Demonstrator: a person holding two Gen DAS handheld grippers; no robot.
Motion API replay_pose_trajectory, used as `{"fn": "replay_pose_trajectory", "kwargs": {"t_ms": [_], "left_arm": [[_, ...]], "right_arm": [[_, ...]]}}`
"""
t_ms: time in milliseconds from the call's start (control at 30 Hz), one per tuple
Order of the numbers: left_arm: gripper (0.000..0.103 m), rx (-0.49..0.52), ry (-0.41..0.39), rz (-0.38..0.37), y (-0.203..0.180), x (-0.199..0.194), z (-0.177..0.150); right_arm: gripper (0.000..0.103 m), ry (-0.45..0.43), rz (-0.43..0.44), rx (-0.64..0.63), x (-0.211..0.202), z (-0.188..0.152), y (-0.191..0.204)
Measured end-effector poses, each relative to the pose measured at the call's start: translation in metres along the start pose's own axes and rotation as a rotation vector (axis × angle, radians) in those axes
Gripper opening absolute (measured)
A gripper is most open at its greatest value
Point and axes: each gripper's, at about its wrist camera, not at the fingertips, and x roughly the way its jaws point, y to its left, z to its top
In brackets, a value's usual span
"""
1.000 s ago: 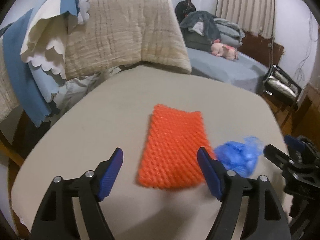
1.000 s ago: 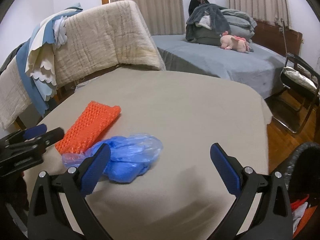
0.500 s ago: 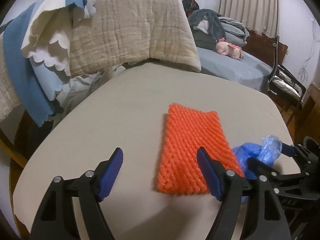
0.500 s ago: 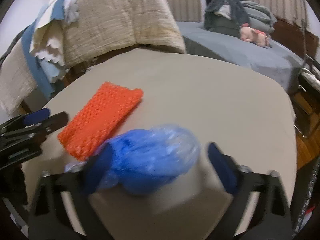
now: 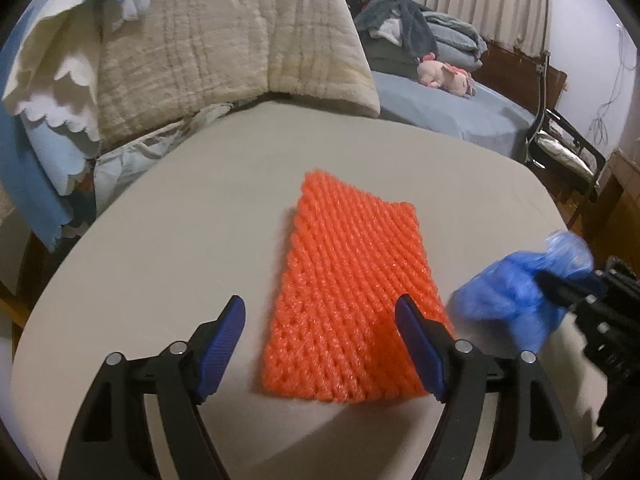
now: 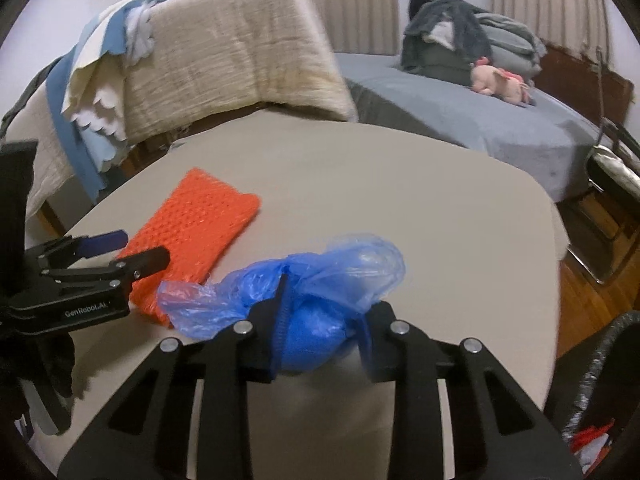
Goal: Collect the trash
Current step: 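Grasp the orange mesh pad with the left gripper and lift it, then carry the blue bag to the bin with the right gripper while the left carries the mesh pad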
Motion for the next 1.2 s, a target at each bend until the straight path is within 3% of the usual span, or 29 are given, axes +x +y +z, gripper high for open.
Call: {"fn": "replay_pose_trajectory", "kwargs": {"t_ms": [133, 200, 333, 433, 867, 1200], "left_arm": [[0.076, -0.006, 0.026, -0.02, -0.001, 0.01, 0.0], [0.067, -0.02, 0.033, -0.055, -0.002, 0.012, 0.0], [0.032, -0.014, 0.019, -0.092, -0.009, 0.009, 0.001], [0.013, -0.004, -0.003, -0.097, -0.014, 0.001, 0.003], [0.013, 0.019, -0.12, -0.101, -0.045, -0.06, 0.013], [0.013, 0.055, -0.162, -0.103, -0.075, -0.098, 0.013]], "right_arm": [[0.029, -0.005, -0.013, 0.02, -0.003, 0.001, -0.01], [0.029, -0.005, -0.017, 0.023, -0.003, 0.001, -0.013], [0.029, -0.009, -0.01, 0.035, -0.007, 0.0, -0.014], [0.029, -0.021, -0.009, 0.042, -0.014, 0.0, -0.015], [0.029, -0.106, -0.019, 0.054, -0.065, 0.01, -0.024], [0.029, -0.154, -0.039, 0.072, -0.112, 0.008, -0.034]]}}
